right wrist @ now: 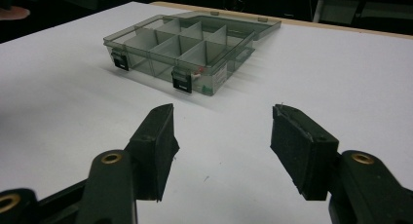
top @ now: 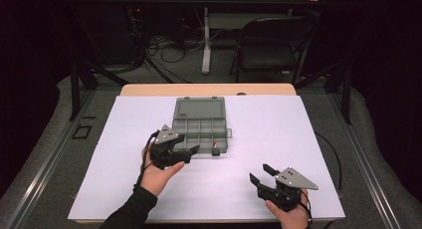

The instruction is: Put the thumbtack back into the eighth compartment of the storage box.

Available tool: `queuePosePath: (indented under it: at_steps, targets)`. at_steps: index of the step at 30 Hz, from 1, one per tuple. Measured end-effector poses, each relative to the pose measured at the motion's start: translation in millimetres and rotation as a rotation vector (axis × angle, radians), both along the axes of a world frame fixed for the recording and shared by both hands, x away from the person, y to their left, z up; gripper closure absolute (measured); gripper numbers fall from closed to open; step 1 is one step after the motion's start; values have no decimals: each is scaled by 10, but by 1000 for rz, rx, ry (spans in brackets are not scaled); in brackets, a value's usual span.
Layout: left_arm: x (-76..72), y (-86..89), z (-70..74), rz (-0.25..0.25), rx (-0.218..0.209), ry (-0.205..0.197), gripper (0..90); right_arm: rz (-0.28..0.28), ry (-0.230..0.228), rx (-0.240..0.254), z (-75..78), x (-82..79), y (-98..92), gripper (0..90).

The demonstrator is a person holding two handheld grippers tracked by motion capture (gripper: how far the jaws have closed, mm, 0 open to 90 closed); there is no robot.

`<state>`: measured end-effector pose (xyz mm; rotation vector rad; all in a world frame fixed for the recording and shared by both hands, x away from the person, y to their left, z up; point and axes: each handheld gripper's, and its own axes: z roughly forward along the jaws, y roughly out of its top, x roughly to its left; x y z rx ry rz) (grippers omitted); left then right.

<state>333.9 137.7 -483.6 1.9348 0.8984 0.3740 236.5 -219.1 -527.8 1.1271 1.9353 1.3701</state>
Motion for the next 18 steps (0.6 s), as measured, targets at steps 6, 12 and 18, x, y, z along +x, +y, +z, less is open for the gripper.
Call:
queuePosePath:
  at_steps: [6, 12, 18]
  targets:
    - [-149, 329, -7, 43, -33, -3, 317, -3, -1, -6, -1, -5, -1, 411]
    - [-310, 643, -35, 95, -53, -13, 313, -5, 3, -7, -7, -5, 11, 411]
    - [-459, 913, -106, 155, -57, -18, 313, -6, 5, -13, -11, -4, 20, 411]
